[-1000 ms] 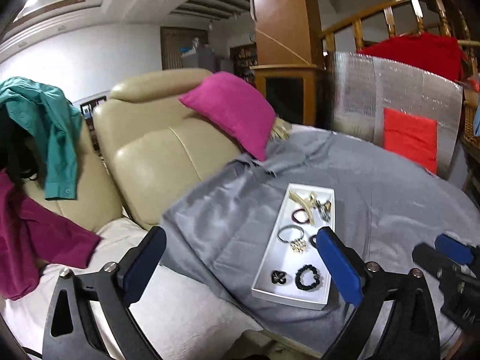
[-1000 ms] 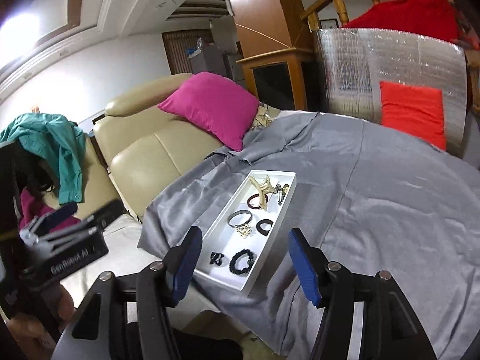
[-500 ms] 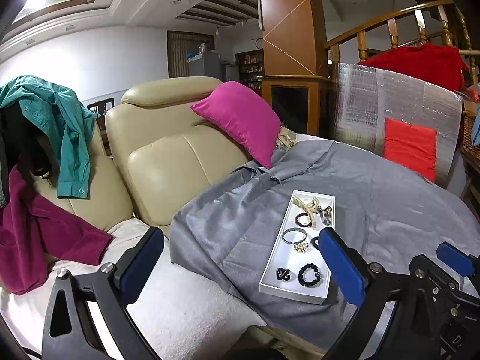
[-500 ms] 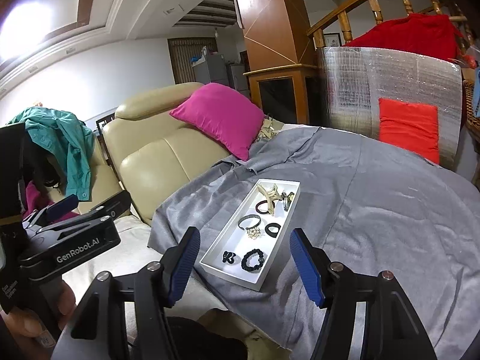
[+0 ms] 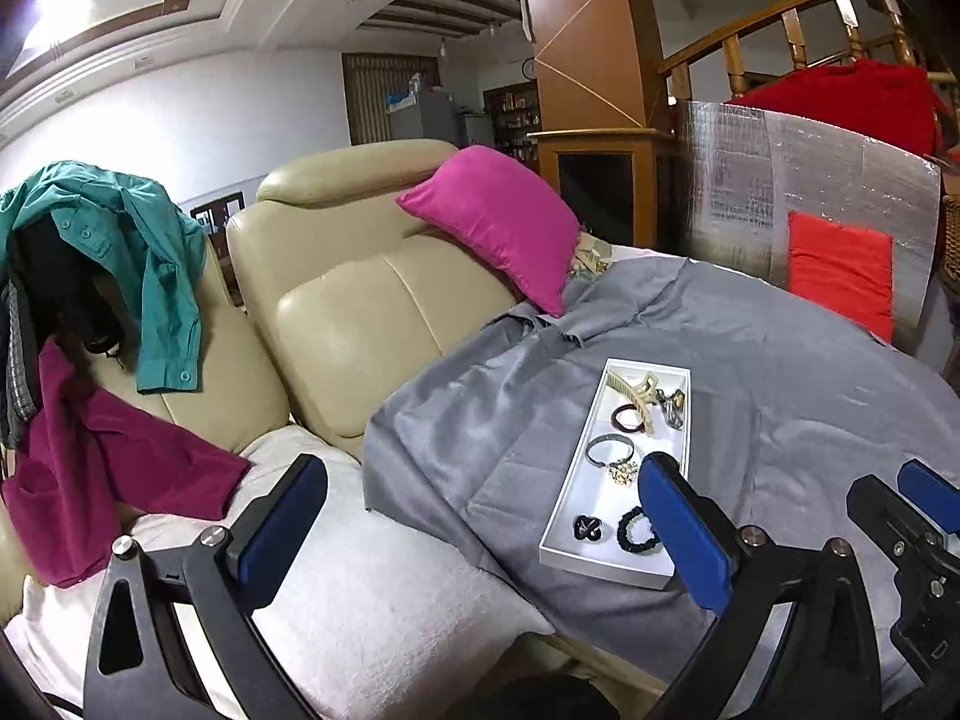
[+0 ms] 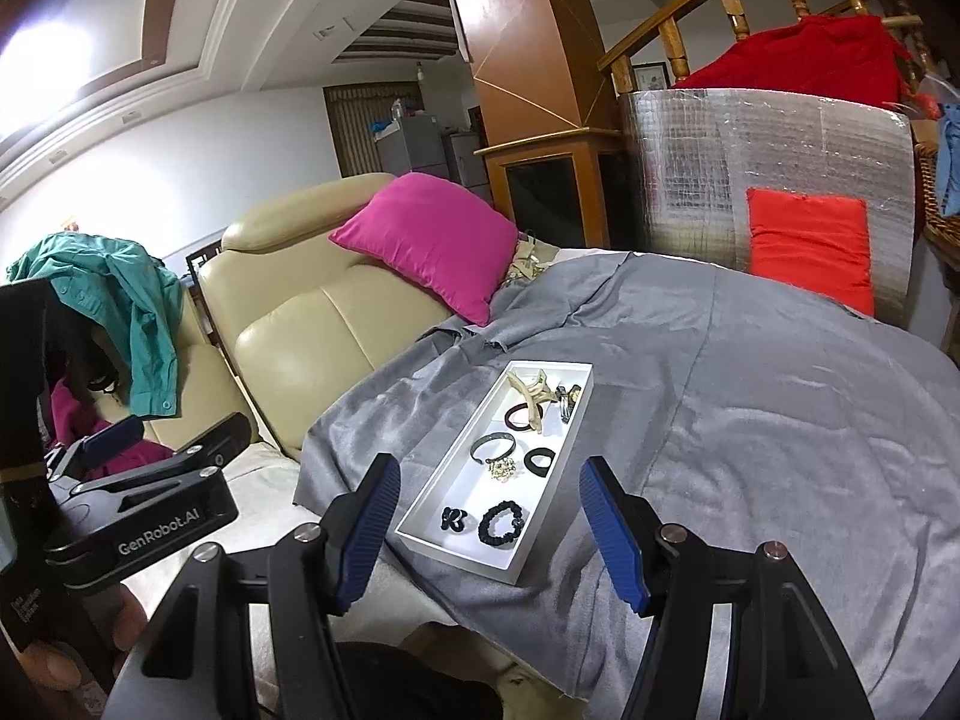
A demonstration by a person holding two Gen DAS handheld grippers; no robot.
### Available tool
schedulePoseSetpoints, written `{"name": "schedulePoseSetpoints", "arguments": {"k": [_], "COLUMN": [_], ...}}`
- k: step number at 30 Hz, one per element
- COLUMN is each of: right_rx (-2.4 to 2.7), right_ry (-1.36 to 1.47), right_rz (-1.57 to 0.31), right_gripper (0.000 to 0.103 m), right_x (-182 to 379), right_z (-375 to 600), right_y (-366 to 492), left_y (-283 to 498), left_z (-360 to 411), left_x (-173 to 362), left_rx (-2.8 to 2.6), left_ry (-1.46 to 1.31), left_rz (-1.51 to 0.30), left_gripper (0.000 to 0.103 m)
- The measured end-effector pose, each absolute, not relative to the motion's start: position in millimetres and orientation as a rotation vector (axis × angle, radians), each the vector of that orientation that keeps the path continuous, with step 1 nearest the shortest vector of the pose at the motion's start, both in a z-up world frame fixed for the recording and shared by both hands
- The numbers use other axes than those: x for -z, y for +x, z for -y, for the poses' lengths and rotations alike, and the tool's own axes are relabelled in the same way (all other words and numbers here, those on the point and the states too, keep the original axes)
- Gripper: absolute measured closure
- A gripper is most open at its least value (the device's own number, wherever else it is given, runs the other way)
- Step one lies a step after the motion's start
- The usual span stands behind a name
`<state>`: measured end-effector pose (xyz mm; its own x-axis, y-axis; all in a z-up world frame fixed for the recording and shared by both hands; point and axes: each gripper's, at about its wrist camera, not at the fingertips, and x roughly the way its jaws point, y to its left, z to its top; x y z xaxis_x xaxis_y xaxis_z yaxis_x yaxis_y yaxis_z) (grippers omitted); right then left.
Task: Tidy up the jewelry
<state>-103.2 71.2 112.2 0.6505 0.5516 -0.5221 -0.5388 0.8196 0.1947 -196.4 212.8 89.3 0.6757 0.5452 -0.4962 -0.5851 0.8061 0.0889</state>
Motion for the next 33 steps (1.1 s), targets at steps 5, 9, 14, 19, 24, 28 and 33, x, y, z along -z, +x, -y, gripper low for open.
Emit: {"name": "schedulePoseSetpoints", "arguments": {"k": [5,9,14,19,24,28,33], "right_rx": [-0.623,-0.625,-0.62,-0.61,-0.598,-0.606,-0.615], "right_ry": [0.02,0.025,0.02,0.025,0.033,0.025,0.003], "right_rz": [-0.596,-0.596,-0.6,-0.604,-0.604,-0.611,-0.608], "right_gripper": [0.037,0.037,0.037,0.037,0.037,0.037,0.037], "right_x": [-113.4,-114.1,-113.8,-117.1,-122.0,-123.3,-125.5], "right_z": [-72.2,-72.4,-73.0,-72.9,-71.9,-74.0,-76.7], "right_y": [-104.5,-104.9,-105.5,-107.1,-110.7,-114.3,-118.8], "left_y": [-200.1,-199.6,-198.9,-199.8,-204.0,-206.8,-209.3], "left_z": [-215.1,-217.2,-217.0,-221.0,-226.9,-228.8,-227.0], "left_x": [-92.1,-92.2,-90.0,-89.8,-93.0,-94.5,-95.4], "left_rx": [-0.61,-0.565,-0.552,-0.537,-0.527,-0.53,-0.537], "left_ry": [-0.096,-0.112,-0.099,-0.104,-0.122,-0.12,-0.105], "left_rz": [-0.528,-0.548,-0.55,-0.558,-0.549,-0.544,-0.535], "left_gripper": [0.0,0.0,0.0,0.0,0.0,0.0,0.0]}}
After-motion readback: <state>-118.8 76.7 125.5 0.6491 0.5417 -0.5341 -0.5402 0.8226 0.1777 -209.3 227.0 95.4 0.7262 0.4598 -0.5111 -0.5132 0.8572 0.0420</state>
